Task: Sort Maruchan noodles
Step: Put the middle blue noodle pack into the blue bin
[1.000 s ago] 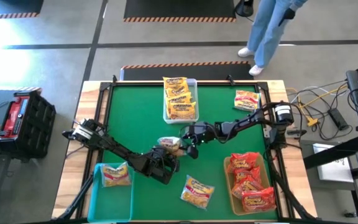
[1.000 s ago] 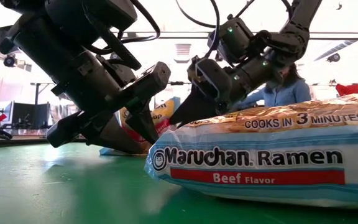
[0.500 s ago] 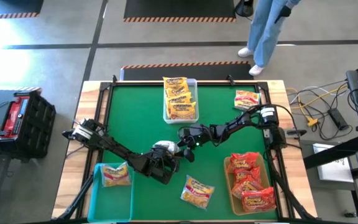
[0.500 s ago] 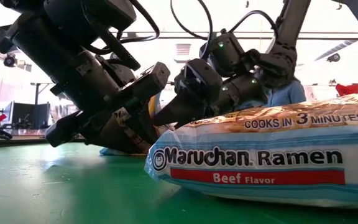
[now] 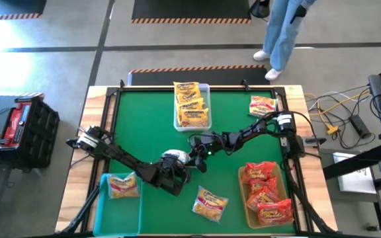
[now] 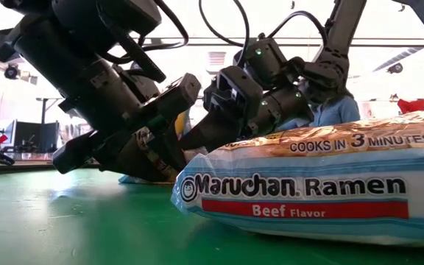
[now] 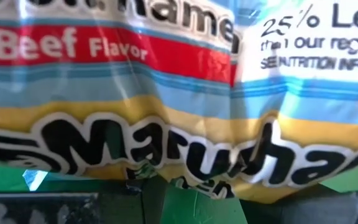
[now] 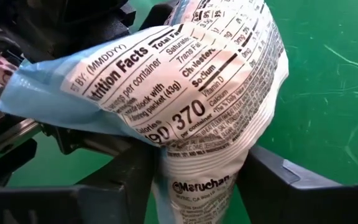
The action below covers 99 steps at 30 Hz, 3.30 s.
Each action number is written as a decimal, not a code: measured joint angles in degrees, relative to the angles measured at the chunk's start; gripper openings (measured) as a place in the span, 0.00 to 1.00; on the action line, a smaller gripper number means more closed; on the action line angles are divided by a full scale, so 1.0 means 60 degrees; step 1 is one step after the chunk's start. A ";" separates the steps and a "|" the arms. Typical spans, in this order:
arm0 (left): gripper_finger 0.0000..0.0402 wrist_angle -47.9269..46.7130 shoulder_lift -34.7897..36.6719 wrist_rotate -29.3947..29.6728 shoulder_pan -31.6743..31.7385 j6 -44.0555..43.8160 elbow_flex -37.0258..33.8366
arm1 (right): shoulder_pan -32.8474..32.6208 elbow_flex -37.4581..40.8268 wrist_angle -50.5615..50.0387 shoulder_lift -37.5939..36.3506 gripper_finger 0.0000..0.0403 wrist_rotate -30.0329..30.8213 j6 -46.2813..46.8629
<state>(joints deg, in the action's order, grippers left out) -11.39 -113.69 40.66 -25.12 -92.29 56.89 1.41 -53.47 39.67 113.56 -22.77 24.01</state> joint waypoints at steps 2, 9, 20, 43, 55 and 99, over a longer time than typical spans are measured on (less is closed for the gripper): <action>0.38 -0.0009 0.0000 -0.0002 0.0002 0.0018 0.0071 | 0.0000 0.0004 -0.0021 -0.0006 0.43 -0.0018 -0.0008; 0.38 -0.0108 0.0278 -0.0279 0.0021 0.0883 0.0313 | -0.0007 0.0044 -0.0085 -0.0011 0.39 -0.0108 -0.0254; 0.38 -0.0594 0.0971 -0.1011 -0.0122 0.2243 0.0348 | -0.0022 0.0040 -0.0271 -0.0011 0.38 -0.0058 -0.0591; 0.38 -0.1293 0.3074 -0.2282 -0.0078 0.8953 0.0432 | -0.0011 0.0033 -0.1030 -0.0015 0.38 -0.0021 -0.1376; 0.38 -0.4396 0.2952 -0.2176 0.0501 1.0581 0.1722 | -0.0007 0.0040 -0.1057 -0.0015 0.38 -0.0023 -0.1284; 0.70 -0.1337 0.3957 -0.0938 0.0644 1.3972 -0.0843 | 0.0058 -0.0165 -0.1155 -0.0095 0.38 0.0296 -0.0958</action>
<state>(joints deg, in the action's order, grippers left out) -19.41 -89.95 35.03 -21.26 -8.46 51.83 1.76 -54.46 32.75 112.99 -20.99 18.26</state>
